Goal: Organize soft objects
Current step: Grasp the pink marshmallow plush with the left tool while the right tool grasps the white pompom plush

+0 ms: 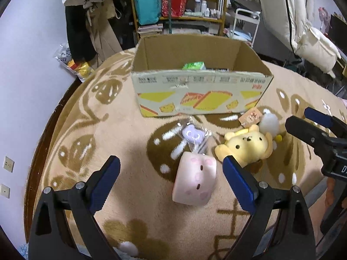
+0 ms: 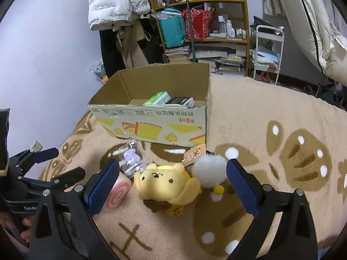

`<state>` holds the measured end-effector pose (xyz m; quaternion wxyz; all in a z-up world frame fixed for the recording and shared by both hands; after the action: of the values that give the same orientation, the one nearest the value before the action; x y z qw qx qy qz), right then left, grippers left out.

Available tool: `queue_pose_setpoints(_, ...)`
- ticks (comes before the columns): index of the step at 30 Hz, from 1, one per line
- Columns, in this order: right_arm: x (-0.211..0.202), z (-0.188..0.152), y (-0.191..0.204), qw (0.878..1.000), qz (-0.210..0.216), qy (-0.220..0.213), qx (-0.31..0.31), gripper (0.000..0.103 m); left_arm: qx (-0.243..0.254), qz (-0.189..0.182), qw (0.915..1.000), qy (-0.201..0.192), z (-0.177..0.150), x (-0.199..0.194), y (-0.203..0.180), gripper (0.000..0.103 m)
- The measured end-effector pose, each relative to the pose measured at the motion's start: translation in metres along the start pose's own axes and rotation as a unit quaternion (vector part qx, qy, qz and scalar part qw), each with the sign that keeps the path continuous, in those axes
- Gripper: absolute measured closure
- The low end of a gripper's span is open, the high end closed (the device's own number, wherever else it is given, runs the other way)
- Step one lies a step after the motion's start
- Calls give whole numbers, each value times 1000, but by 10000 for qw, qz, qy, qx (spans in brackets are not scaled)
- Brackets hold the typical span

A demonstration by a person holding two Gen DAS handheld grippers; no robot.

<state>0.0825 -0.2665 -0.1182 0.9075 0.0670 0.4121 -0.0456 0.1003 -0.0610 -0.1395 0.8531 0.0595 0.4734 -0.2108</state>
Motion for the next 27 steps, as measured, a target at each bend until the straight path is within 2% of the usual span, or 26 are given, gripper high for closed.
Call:
queue_pose_setpoints(11, 14, -1, -11, 9994, -274, 133, 184, 0, -48, -141, 9993, 342, -7, 23, -3, 9)
queue_pose_setpoints(16, 23, -1, -20, 9985, -260, 271, 402, 1, -107, -172, 9986, 490, -10, 33, -2, 9)
queue_pose_setpoints(18, 26, -2, -22, 9982, -266, 316, 431, 5, -125, -169, 9982, 556, -11, 37, -1, 9)
queue_pose_setpoints(23, 38, -3, -26, 9972, -336, 441, 498, 8, -171, -209, 9969, 733, -16, 47, 0, 9)
queue_pose_setpoints(27, 48, -4, -34, 9956, -339, 533, 691, 16, -116, -182, 9961, 858, -21, 55, -2, 9)
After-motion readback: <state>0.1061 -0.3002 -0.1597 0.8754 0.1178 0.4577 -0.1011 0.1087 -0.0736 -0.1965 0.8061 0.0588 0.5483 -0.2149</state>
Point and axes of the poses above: each gripper's, at about its wrist camera, not at the fingertips, and x roughly the way its jaws point, y to its left, z to its top, the point moved 7 cm from there along x, roughly the way its jaws point, and after that the axes turned 9 degrees about -z, right-handed, at the moved point
